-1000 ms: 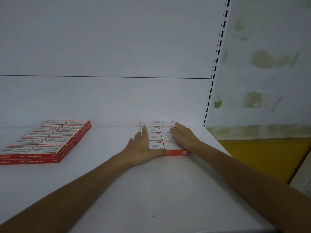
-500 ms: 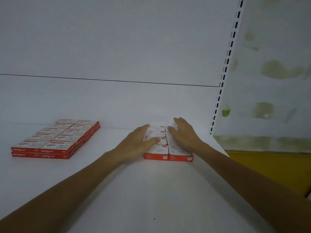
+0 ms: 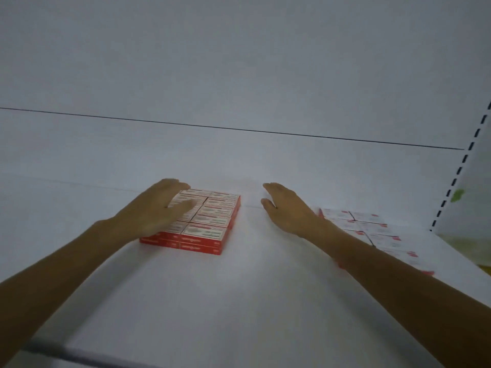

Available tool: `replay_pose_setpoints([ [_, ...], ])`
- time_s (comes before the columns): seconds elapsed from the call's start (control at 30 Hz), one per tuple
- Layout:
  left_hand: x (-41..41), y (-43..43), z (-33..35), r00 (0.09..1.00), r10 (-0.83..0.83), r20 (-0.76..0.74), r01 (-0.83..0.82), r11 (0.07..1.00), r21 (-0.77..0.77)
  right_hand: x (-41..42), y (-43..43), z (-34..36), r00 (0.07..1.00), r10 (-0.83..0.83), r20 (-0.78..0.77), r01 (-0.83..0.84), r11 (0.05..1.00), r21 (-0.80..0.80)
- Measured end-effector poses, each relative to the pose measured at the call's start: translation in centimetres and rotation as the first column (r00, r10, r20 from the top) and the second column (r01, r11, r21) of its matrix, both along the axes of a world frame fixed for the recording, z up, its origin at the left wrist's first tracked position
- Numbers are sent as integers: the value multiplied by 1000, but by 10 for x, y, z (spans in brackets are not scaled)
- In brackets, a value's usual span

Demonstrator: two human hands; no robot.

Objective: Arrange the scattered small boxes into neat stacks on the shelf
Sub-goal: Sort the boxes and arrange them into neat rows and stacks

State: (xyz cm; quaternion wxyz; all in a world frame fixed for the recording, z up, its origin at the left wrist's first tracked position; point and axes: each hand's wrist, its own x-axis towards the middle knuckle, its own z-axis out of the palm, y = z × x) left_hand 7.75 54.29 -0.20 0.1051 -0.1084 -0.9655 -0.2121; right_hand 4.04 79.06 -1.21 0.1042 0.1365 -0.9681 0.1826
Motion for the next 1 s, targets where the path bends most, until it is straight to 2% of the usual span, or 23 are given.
replay_pose_setpoints([
  [0.03,-3,-10,-3,999,-19,36,18,999,38,-5,-11,-3,999,-16,36,17,999,-28],
  [0.1,-16,-24,-10,991,-50,125,30,987,156,-15,-33,-9,987,-67,144,93,979,-180],
  [0.2,-41,-36,-18,965,-54,256,-50,923,382,-28,-66,-18,956,-86,281,211,865,-455],
  [0.3,-57,-36,-21,929,-203,308,2,837,548,-34,-93,-22,934,-95,344,267,825,-498],
  [0.37,-61,-33,-23,910,-265,319,67,853,518,-34,-103,-22,931,-128,342,283,846,-453],
  [0.53,-77,-35,-31,882,-326,339,150,879,453,-40,-111,-25,925,-178,337,325,828,-456],
  [0.8,-85,-31,-35,867,-371,333,172,849,499,-46,-119,-21,914,-231,334,341,883,-323],
  [1.0,-79,-34,-34,879,-334,341,153,873,463,-39,-111,-21,917,-130,378,318,811,-492],
])
